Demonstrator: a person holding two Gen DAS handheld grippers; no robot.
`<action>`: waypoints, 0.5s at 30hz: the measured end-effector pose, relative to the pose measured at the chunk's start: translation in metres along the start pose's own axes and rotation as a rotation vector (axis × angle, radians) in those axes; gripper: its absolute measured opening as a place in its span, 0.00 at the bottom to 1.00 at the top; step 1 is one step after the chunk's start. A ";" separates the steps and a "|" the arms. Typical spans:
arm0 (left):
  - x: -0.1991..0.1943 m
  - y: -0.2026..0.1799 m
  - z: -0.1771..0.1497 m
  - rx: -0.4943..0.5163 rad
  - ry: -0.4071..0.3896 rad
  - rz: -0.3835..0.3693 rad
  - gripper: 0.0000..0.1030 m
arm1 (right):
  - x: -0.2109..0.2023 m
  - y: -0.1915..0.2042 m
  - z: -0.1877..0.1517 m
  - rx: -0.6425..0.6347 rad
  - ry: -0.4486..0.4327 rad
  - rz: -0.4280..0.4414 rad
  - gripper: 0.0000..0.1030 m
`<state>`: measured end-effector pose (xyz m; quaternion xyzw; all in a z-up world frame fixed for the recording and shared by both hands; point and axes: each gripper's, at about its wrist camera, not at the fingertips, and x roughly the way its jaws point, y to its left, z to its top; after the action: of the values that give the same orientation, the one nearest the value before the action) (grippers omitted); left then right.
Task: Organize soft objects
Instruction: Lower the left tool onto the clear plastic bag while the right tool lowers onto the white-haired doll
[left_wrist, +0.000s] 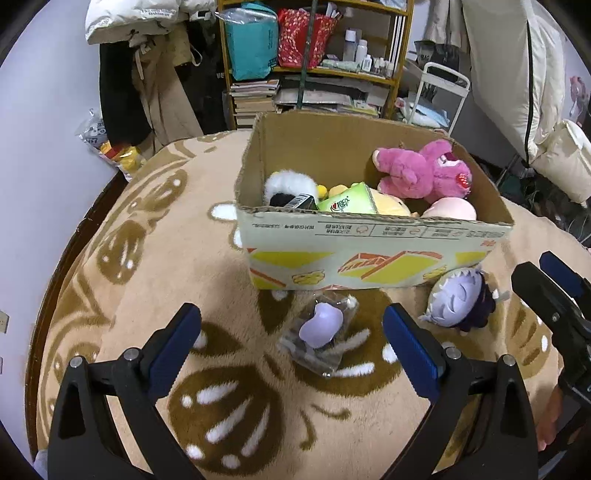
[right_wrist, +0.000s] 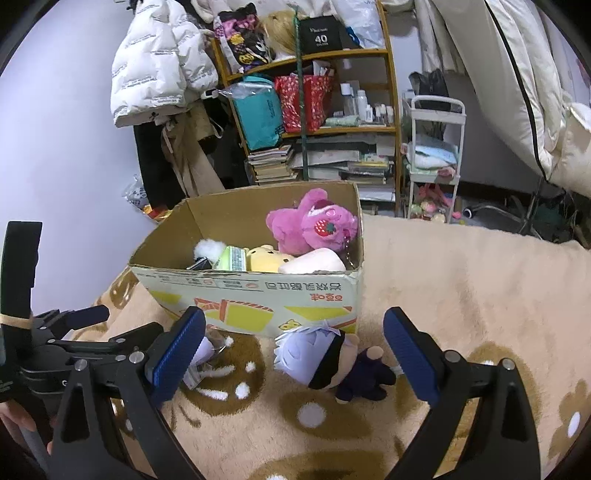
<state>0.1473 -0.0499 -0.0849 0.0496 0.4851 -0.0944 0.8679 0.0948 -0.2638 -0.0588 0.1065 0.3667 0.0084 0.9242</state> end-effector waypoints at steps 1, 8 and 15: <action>0.004 -0.001 0.001 0.002 0.007 0.001 0.95 | 0.003 -0.001 0.000 0.003 0.007 -0.004 0.98; 0.032 -0.008 0.000 0.019 0.075 0.003 0.95 | 0.026 -0.014 -0.002 0.041 0.060 -0.018 0.98; 0.051 -0.016 0.000 0.038 0.115 -0.001 0.95 | 0.047 -0.031 -0.006 0.124 0.124 -0.010 0.98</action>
<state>0.1694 -0.0710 -0.1281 0.0711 0.5324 -0.1012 0.8374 0.1233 -0.2884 -0.1012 0.1612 0.4237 -0.0123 0.8913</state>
